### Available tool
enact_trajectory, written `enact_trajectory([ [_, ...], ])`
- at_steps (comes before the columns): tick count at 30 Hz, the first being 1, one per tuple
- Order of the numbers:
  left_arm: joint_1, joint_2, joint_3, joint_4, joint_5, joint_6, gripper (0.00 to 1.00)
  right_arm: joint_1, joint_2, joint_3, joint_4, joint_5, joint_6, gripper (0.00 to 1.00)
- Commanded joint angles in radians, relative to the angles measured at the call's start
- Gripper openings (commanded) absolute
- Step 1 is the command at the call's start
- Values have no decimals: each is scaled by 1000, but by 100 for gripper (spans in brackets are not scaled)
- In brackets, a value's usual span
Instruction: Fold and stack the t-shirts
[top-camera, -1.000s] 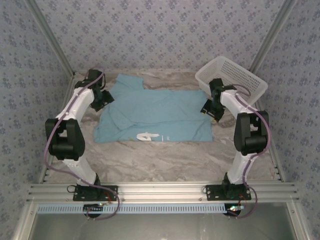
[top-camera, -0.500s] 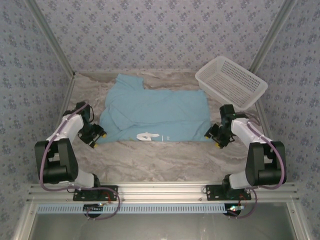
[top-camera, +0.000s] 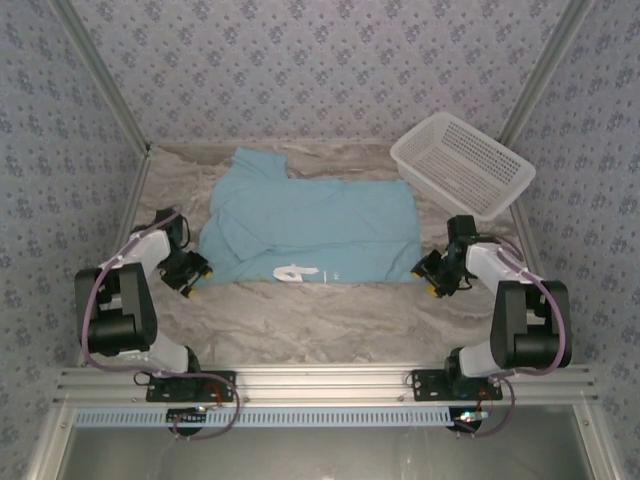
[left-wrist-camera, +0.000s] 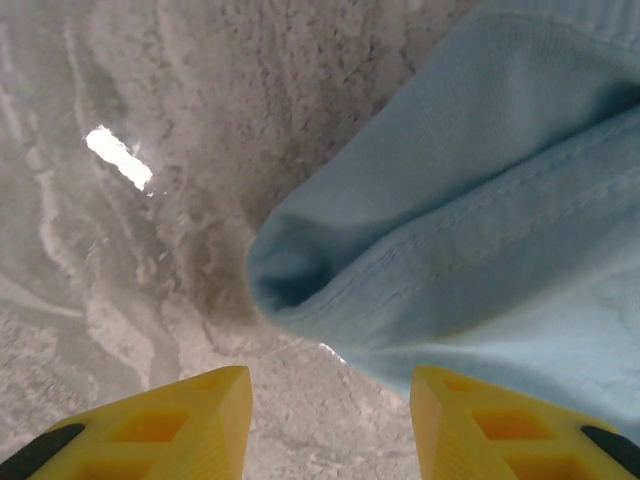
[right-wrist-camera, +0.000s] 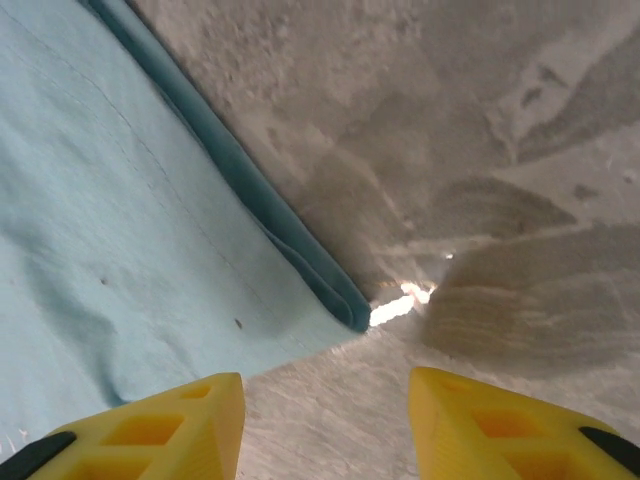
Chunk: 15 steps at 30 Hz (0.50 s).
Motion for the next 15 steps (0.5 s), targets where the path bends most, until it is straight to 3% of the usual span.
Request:
enact_trajectory([
  [1, 6, 27, -6, 44, -9, 19, 40, 0, 40, 19, 45, -11, 24, 44],
  [8, 6, 45, 15, 87, -58, 25, 19, 13, 142, 63, 86, 15, 26, 23],
  [12, 5, 20, 34, 83, -100, 33, 1, 22, 146, 73, 82, 62, 35, 3],
  [15, 6, -21, 33, 57, -124, 38, 0, 25, 118, 71, 65, 104, 40, 0],
])
